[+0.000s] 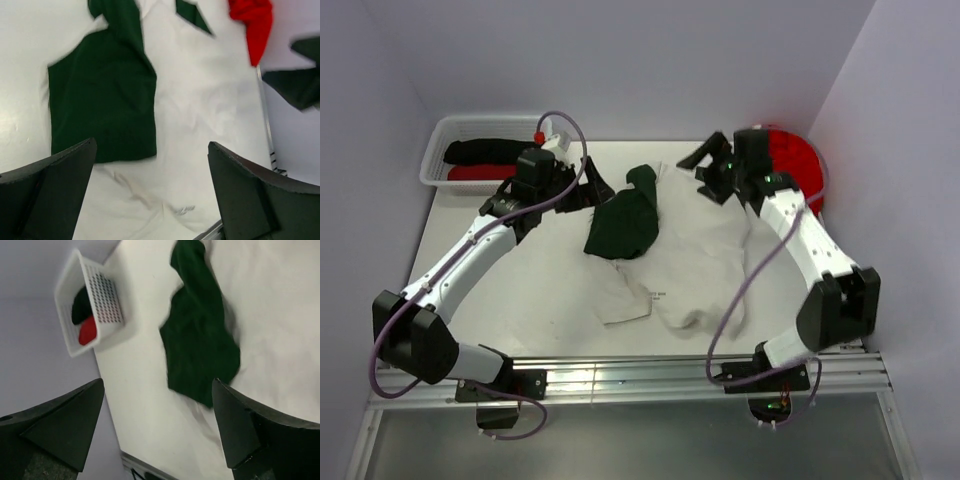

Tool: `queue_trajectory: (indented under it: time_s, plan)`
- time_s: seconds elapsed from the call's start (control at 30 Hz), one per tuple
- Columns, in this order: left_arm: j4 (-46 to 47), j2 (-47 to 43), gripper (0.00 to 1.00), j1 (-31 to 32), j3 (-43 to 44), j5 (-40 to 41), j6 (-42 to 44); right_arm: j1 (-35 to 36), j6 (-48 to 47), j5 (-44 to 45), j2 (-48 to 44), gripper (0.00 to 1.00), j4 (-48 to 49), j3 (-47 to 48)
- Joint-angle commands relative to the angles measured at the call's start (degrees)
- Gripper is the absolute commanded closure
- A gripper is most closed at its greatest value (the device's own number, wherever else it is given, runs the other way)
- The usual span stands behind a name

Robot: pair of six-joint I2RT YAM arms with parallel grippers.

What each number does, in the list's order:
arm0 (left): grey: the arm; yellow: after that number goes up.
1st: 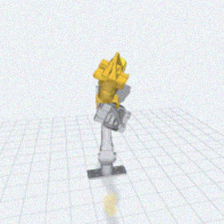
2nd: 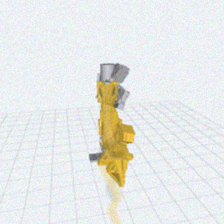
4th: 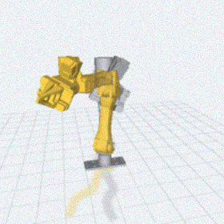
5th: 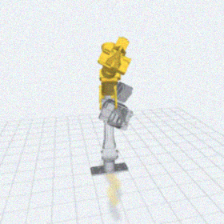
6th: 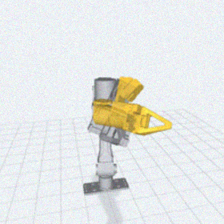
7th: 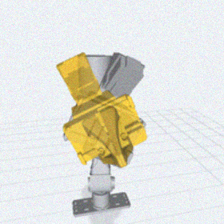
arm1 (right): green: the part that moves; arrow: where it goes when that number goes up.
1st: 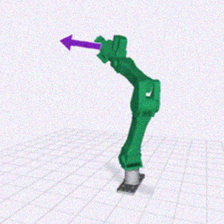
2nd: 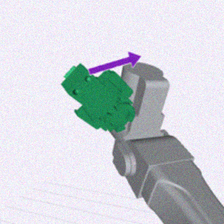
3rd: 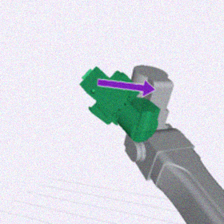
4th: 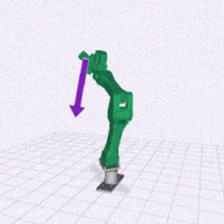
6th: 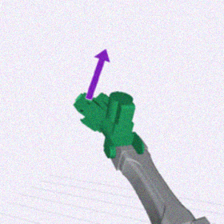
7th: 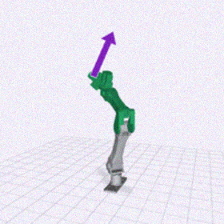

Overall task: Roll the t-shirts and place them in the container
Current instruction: Move the tshirt to the center of the board, then flatten the tshirt

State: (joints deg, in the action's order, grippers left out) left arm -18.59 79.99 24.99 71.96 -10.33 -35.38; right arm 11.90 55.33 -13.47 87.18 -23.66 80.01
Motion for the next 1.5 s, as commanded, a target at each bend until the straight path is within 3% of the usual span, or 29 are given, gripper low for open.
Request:
queue_trajectory:
  time_s: [0.0,0.1,0.23,0.47,0.67,0.93,1.07,1.33,1.47]
  plan:
    - [2.9,-2.7,0.0,-0.1,-1.9,2.2,-0.2,0.8,-5.7,1.1,-14.9,0.06,9.2,-6.6]
    - [3.1,-3.4,0.01,-0.1,-3.1,-0.5,1.1,3.4,-10.1,4.1,-18.4,0.17,7.6,-11.8]
    - [3.7,-3.3,0.05,1.5,-5.9,-3.0,3.1,12.8,-14.8,10.8,-18.3,0.28,1.0,-13.3]
    - [6.1,4.5,0.09,11.0,-5.5,3.3,4.4,14.6,-11.1,9.6,-26.0,0.55,4.3,-28.2]
    - [6.4,13.5,0.23,15.3,-3.5,5.8,3.9,14.6,-11.6,10.8,-31.9,0.57,1.6,-33.5]
    - [4.7,25.0,0.29,18.4,3.2,9.3,5.8,14.6,-11.1,13.4,-39.2,0.62,0.8,-37.2]
    - [3.6,25.9,0.31,18.8,5.0,10.0,6.5,14.6,-11.5,15.8,-41.2,0.63,-0.5,-37.2]
    - [-7.3,29.6,0.36,19.3,12.1,14.6,7.7,14.6,-11.5,14.8,-40.4,0.62,-0.3,-36.9]
    - [-8.5,30.2,0.37,19.3,12.7,12.6,9.1,14.7,-11.3,14.9,-40.2,0.62,0.2,-37.4]
